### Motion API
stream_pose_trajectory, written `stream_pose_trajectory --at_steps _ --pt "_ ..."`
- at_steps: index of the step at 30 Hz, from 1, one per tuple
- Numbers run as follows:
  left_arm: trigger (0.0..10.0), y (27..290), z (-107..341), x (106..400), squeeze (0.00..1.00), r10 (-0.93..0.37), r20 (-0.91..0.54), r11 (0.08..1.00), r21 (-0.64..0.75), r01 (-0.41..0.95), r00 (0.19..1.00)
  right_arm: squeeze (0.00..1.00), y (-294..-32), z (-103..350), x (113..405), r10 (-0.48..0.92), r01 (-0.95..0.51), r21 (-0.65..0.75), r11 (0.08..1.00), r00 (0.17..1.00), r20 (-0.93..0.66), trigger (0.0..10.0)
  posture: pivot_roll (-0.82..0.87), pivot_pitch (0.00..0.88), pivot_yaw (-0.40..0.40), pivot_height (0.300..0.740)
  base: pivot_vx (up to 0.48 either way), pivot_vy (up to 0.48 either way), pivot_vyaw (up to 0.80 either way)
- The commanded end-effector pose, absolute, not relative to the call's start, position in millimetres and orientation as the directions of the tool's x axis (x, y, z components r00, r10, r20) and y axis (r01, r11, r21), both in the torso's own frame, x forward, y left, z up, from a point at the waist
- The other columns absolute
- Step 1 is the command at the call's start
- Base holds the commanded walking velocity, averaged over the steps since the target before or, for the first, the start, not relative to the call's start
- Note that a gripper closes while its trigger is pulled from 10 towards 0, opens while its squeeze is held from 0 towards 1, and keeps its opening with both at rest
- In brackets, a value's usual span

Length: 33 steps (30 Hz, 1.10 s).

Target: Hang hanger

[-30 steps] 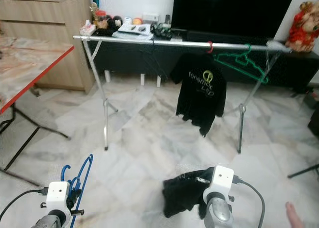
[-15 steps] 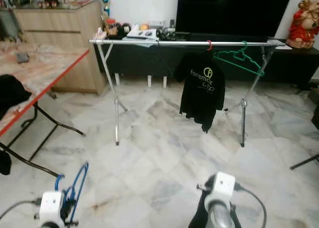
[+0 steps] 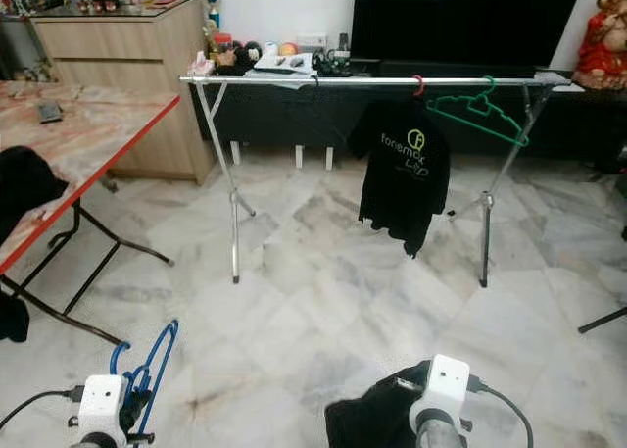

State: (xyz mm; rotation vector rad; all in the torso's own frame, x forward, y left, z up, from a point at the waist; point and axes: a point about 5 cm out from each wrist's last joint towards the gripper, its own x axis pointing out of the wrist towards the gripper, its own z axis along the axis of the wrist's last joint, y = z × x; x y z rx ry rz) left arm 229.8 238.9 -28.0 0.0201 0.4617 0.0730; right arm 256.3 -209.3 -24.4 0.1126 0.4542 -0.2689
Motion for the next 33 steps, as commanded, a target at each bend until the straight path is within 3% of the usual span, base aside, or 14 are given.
stream_pose_trajectory --at_steps 1,5,12,16,22,25,30,33 --pt "10.0 241 -26 231 0.0 0.076 -0.438 0.997 0.049 -0.06 0.896 0.0 -211 -17 264 -0.236 0.279 0.041 0.959 0.875 -0.424 10.0 0.04 0.0 0.018 0.74 0.0 0.0 0.0" --pt "10.0 241 -13 242 0.0 0.047 -0.374 0.998 0.061 -0.026 0.926 0.0 -219 -4 278 -0.236 0.265 0.024 0.964 0.893 -0.384 10.0 0.04 0.0 0.002 0.74 0.0 0.0 0.0" --pt "10.0 229 -1 257 0.0 -0.167 -0.403 0.957 0.152 0.246 0.9 0.0 -214 26 314 -0.144 0.131 -0.061 0.989 0.917 -0.372 10.0 0.06 0.0 -0.046 0.74 0.0 0.0 0.0" --pt "10.0 225 12 264 0.0 -0.289 -0.409 0.907 0.171 0.384 0.865 0.0 -200 51 339 -0.053 -0.018 -0.196 0.98 0.936 -0.348 10.0 0.07 0.0 -0.061 0.74 0.0 0.0 0.0" --pt "10.0 214 33 269 0.0 -0.489 -0.477 0.759 0.18 0.626 0.73 0.0 -166 86 367 0.083 -0.168 -0.269 0.948 0.95 -0.301 10.0 0.08 0.0 -0.068 0.74 0.0 0.0 0.0" --pt "10.0 198 45 264 0.0 -0.611 -0.557 0.6 0.138 0.788 0.562 0.0 -138 90 372 0.142 -0.255 -0.33 0.909 0.933 -0.33 10.0 0.1 0.0 -0.082 0.74 0.0 0.0 0.0" --pt "10.0 182 64 260 0.0 -0.682 -0.57 0.498 0.099 0.862 0.459 0.0 -114 85 370 0.167 -0.28 -0.282 0.918 0.915 -0.366 10.0 0.11 0.0 -0.089 0.74 0.0 0.0 0.0" --pt "10.0 173 72 260 0.0 -0.71 -0.546 0.483 0.083 0.872 0.445 0.0 -106 83 369 0.179 -0.286 -0.254 0.924 0.91 -0.374 10.0 0.11 0.0 -0.093 0.74 0.0 0.0 0.0"
